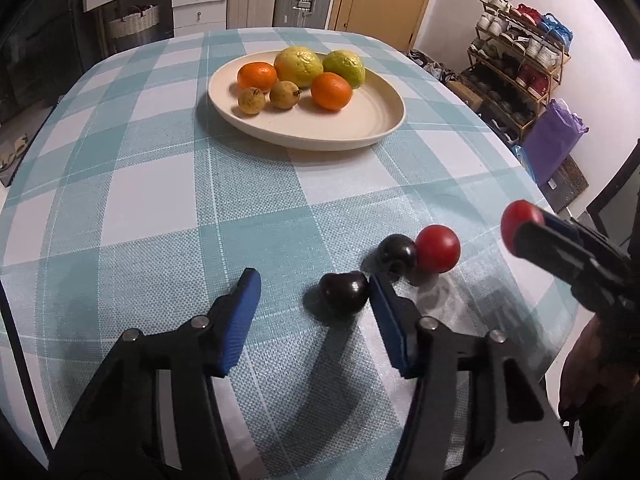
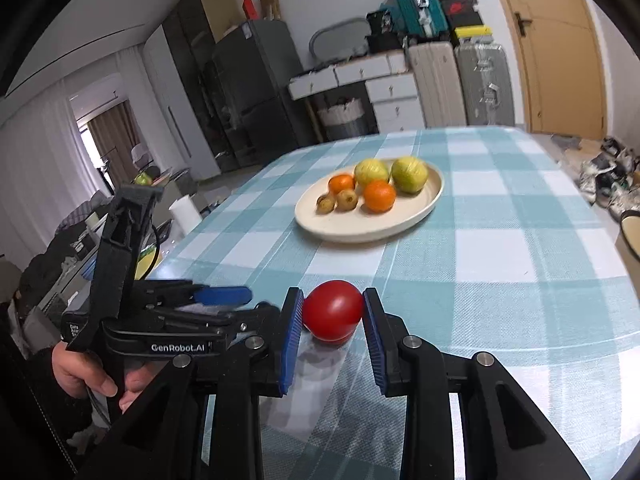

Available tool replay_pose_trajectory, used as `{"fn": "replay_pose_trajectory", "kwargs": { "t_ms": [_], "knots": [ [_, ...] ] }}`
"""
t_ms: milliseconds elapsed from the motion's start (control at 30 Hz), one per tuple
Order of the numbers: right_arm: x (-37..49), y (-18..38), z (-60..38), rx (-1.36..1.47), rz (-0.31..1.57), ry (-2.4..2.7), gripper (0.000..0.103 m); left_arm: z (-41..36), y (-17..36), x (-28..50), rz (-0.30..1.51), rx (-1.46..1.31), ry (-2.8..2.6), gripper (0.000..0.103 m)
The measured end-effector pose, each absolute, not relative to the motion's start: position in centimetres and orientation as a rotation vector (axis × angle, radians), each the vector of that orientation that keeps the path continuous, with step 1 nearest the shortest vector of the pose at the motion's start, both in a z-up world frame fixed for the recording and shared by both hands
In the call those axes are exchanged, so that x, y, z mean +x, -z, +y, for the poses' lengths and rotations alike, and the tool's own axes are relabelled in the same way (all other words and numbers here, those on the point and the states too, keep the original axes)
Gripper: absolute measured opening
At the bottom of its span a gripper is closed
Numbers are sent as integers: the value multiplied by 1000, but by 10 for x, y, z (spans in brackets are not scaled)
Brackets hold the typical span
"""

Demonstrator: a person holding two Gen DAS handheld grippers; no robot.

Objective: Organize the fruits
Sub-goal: 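Lift the red tomato with the right gripper while the left gripper grasps a dark plum, then carry the tomato and plum onto the cream plate and open both grippers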

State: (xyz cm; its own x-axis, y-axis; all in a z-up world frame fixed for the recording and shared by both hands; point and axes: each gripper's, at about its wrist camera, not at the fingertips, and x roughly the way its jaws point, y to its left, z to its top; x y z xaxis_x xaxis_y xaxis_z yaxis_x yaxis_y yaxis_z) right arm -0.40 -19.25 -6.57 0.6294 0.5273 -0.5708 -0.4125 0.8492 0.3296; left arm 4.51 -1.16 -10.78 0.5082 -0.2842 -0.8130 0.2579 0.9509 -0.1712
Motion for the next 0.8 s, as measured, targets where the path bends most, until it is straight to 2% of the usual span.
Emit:
{"fn": "replay_pose_trajectory", "kwargs": {
  "t_ms": [67, 133, 200, 800],
  "knots": [
    [-4, 66, -191, 172, 707, -546, 30, -12, 106, 45, 980, -41, 345, 41],
    [-4, 65, -189, 171, 708, -548, 30, -13, 105, 44, 972, -43, 364, 28],
    [-4, 65, -187, 168, 708, -553, 30, -16, 103, 43, 966, -37, 384, 22],
    [33, 57, -181, 190, 717, -582, 30, 14, 88, 66, 964, -171, 395, 22]
  ]
}}
